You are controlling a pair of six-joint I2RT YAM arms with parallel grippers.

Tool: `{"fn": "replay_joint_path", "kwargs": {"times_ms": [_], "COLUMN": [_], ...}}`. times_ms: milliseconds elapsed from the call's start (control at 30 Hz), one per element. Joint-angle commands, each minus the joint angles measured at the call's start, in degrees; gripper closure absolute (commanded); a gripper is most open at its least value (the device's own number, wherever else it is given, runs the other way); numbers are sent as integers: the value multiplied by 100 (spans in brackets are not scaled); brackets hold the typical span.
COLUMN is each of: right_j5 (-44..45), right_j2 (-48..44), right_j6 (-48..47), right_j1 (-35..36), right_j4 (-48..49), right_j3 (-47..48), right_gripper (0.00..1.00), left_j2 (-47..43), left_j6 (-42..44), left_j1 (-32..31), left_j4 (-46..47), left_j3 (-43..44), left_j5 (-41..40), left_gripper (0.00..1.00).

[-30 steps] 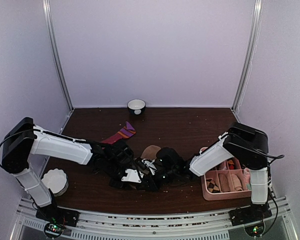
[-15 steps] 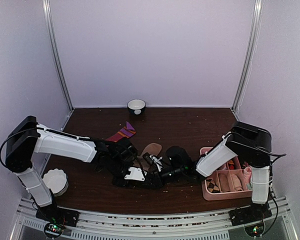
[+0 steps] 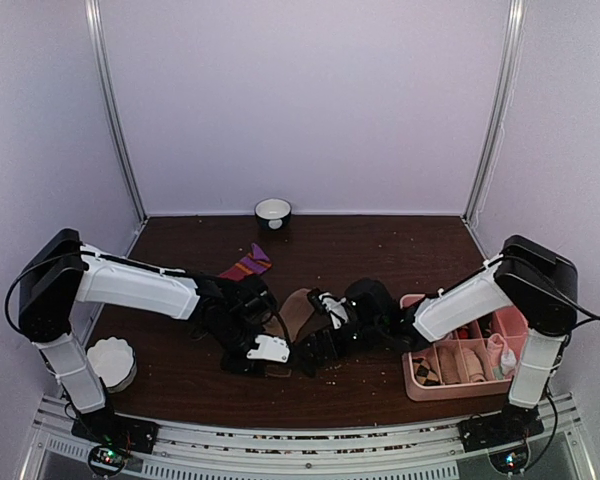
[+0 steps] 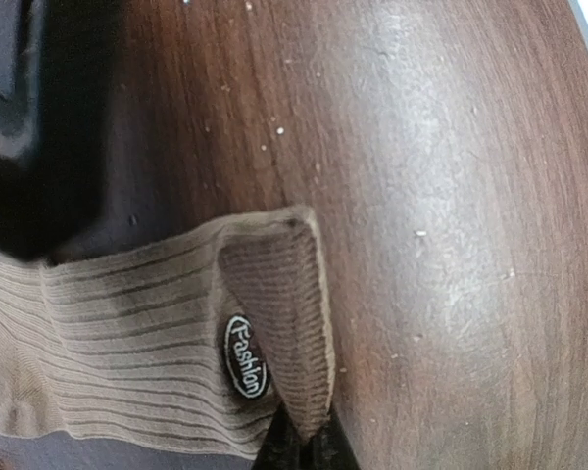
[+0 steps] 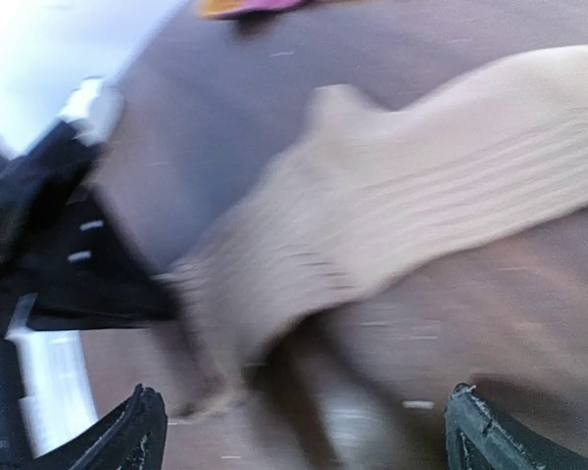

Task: Roll the socks
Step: Roll the sock at the center of the board.

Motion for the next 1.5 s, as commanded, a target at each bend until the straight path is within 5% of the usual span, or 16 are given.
{"fn": "replay_joint_path", "kwargs": {"times_ms": [0,133,233,367,567,800,1167,1467], "right_j5": [2235,4489,5280,4212,3771,3580,2457,1837], "right_j2": [-407,-1064,-1823,-2456,-2161,-1727,-152,531], "right_j6": [-871,-879,-278,-847,-2369,-2776,-4304,-4310], "right_j1": [-81,-74,-66,-76,853,1904,2213,1820], "right_j4": [-2203,-2608,-1475,570,1129,2478,1321,858], "right_j3": [380,385,-312,-1329,-1812,-2343,-223,509], "right_gripper": [0,0,0,0,1,23,44,72], "left_j2": [9,40,176,512,1368,1868,2311,2335], "left_j6": [-67,-181,-361,-490,-405,-445,-826,-793], "left_j1": [66,183,402,729,1181,1263,1272,1270], "left_j4": [-162,-335,-653,-1271,-2293,-2634,-2745,-2686], "left_j3": [59,160,405,791,1579,1883,2064,1999], "left_j5": [5,287,807,1619,2544,2564,2026,2027], "left_gripper": [100,100,100,100,100,100,100,100]}}
